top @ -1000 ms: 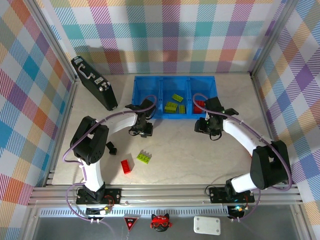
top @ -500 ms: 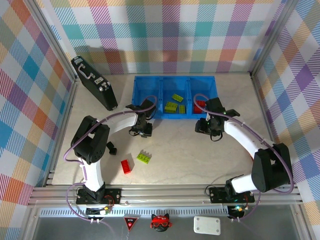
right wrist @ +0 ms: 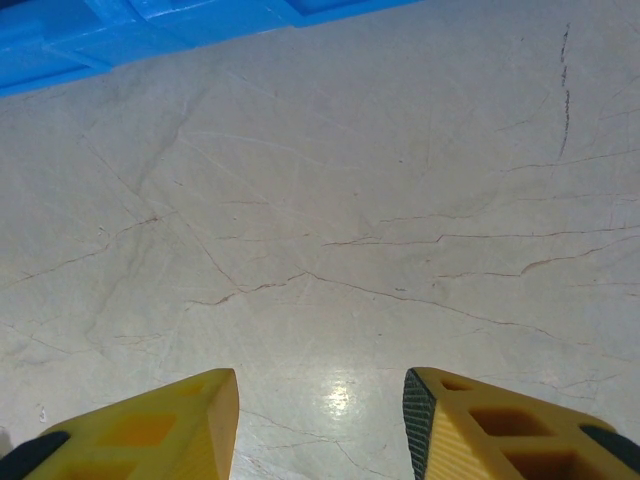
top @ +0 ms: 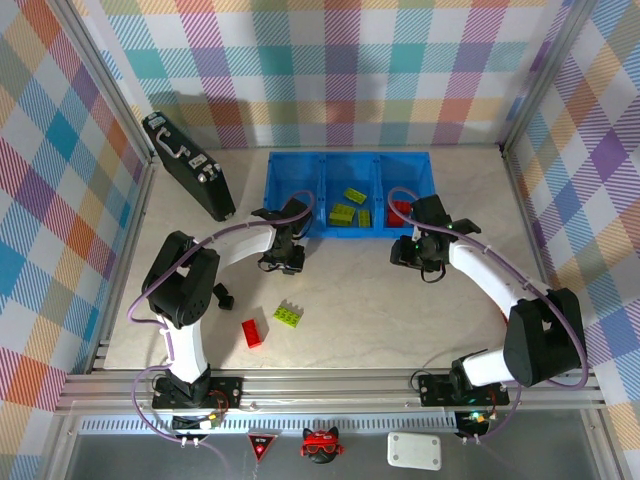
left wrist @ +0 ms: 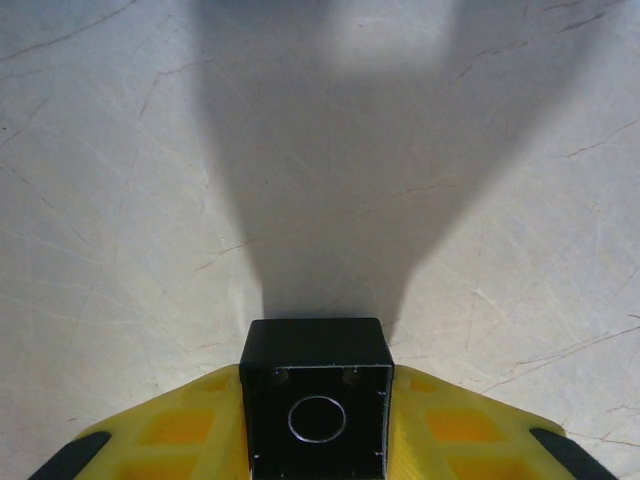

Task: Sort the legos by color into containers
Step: Pick up the lego from the center of the table.

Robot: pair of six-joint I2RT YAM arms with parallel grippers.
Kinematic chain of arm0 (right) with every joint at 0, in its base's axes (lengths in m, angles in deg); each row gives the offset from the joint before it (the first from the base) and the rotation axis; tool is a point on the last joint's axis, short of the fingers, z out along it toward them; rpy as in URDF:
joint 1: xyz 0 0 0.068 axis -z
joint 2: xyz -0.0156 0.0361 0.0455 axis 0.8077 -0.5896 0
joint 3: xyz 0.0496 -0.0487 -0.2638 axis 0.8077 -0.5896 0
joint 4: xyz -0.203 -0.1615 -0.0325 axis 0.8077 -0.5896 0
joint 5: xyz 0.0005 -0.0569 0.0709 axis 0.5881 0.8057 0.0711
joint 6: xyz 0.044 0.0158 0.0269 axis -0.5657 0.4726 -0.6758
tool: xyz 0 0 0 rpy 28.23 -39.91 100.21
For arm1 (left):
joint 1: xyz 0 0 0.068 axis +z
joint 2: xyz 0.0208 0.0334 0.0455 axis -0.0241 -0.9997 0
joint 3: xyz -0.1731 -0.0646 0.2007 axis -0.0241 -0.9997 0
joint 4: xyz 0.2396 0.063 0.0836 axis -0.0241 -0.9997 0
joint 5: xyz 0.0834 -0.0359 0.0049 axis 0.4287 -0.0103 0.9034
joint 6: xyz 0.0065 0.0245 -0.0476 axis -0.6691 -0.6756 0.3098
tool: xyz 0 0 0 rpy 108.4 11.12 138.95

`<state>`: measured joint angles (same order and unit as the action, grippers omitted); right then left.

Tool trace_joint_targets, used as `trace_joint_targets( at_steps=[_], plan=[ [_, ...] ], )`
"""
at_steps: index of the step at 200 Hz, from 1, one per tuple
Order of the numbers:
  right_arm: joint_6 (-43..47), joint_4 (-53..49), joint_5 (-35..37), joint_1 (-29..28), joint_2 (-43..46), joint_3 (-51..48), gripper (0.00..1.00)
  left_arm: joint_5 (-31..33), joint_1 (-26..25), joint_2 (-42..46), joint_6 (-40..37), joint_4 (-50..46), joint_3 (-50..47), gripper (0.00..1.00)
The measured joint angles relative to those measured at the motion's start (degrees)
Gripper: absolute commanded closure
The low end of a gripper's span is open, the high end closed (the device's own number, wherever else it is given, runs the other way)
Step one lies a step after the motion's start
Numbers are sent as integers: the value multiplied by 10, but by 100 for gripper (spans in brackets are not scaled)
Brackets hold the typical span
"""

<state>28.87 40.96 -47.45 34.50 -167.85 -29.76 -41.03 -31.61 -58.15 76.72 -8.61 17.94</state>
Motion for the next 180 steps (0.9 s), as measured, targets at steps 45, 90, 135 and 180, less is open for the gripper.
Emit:
trace_joint_targets(
  at_steps=[45,90,135,180],
  plan=[
    [0,0,0,0,0,0,51,2,0,4,0,-11,5,70],
    [0,0,0,0,1,0,51,14,0,33,0,-29,48,69],
    [0,-5,0,2,10,0,51,25,8,46,0,-38,112,69],
    [0,-15,1,3,18,0,51,23,40,0,-11,-38,202,69]
  ],
)
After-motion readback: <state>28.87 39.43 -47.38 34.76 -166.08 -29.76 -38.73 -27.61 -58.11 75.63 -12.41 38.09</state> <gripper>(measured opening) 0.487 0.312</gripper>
